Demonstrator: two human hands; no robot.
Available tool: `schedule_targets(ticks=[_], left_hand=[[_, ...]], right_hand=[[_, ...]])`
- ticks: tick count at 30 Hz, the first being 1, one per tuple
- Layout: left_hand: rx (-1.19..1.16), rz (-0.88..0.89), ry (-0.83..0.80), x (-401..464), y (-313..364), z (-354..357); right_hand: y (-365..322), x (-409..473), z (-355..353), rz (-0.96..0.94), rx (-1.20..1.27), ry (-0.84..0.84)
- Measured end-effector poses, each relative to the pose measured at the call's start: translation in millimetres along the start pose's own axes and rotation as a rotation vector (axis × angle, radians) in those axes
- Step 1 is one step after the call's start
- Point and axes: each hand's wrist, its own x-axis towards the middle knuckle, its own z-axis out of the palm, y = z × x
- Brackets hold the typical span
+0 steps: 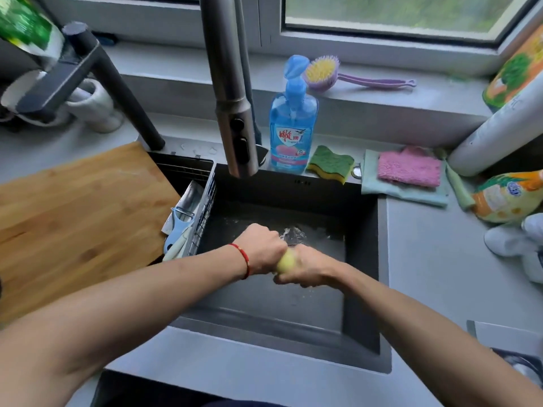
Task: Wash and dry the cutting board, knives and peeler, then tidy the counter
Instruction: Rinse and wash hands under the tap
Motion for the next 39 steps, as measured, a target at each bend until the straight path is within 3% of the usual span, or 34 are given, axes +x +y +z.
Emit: schedule_targets(ticks=[3, 6, 9, 11, 13, 15, 16, 18, 20, 24, 26, 28, 31, 35, 39], left_hand=[[-0.308, -0.306, -0.26, 6.4, 21.3, 13.2], [-0.86, -0.55, -0.385, 1.6, 38.0, 26.2], [-1.507, -0.676, -0.587, -12.7, 43.9, 30.3], [-1.639, -0.635, -0.741, -18.8, 34.8, 30.1], [-1.535, -0.587, -0.754, -18.5, 23.4, 25.4], [-1.237, -0.565, -0.597, -16.1, 15.2, 20.6], [-0.971, -0.511, -0.482, -16.1, 10.9, 19.7], [-0.442, -0.35, -0.198, -20.0, 1.8, 18.9], [-0.294, -0.18, 0.05, -28.3, -8.1, 15.0], [-0.151, 0.072, 0.364, -42.6, -13.3, -0.3], [-0.066, 0.152, 0.43, -46.1, -13.0, -7.3], [-0.014, 0.212, 0.492, -47.2, -19.4, -12.8], [0.044, 0.278, 0.417, -44.5, -27.6, -22.7], [0.094, 0.188, 0.061, -31.0, -17.2, -29.0], [-0.093, -0.02, -0.094, -29.2, -2.0, -14.6]], right_hand=[[7.4, 11.6, 5.5, -0.127, -0.515, 0.223], [20.1, 15.6, 10.5, -0.354, -0.823, 0.338], [26.2, 13.0, 11.4, -0.549, -0.919, 0.488], [26.6, 12.9, 16.2, -0.592, -0.891, 0.58], [19.7, 11.1, 21.2, -0.48, -0.797, 0.492], [13.7, 8.9, 17.7, -0.294, -0.603, 0.314], [13.1, 6.6, 12.2, -0.199, -0.367, 0.201], [11.6, -2.2, -6.4, -0.043, 0.38, -0.005], [14.7, -13.5, -16.4, 0.05, 0.968, -0.145], [9.1, -18.8, 24.9, 0.0, 1.467, -0.541], [-5.2, -24.4, 44.4, -0.165, 1.604, -0.835], [-17.0, -32.7, 39.7, -0.245, 1.641, -0.919], [-20.9, -32.3, 18.8, -0.156, 1.257, -0.658], [-39.7, -26.5, 10.8, 0.074, 0.436, -0.176], [-41.7, -18.1, 16.9, -0.052, -0.304, 0.191]])
